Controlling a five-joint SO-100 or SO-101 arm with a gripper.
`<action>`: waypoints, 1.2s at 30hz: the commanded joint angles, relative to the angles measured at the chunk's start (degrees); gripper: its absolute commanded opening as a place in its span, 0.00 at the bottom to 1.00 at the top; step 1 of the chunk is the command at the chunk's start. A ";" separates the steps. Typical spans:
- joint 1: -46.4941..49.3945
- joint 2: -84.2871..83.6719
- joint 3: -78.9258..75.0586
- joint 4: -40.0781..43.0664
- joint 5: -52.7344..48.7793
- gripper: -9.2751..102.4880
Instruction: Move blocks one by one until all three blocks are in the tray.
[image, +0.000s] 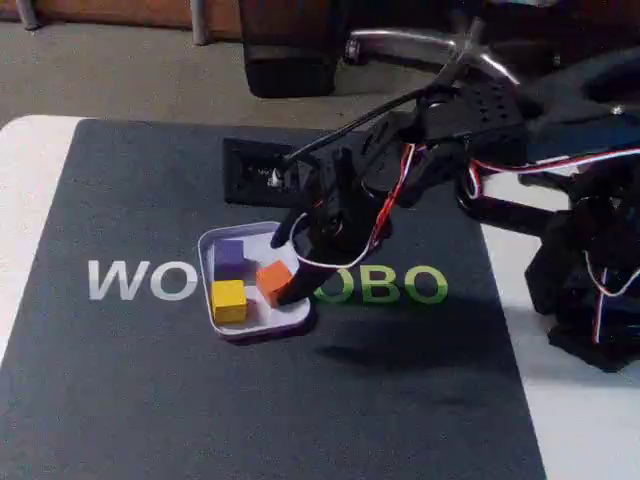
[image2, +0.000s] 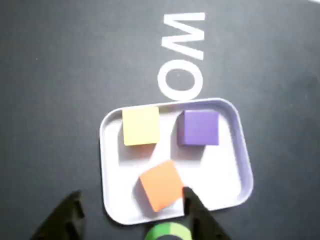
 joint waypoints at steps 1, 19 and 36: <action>0.62 5.54 0.00 1.49 -1.32 0.29; -7.56 39.99 8.44 23.38 11.34 0.11; -18.90 75.94 29.36 42.63 6.15 0.01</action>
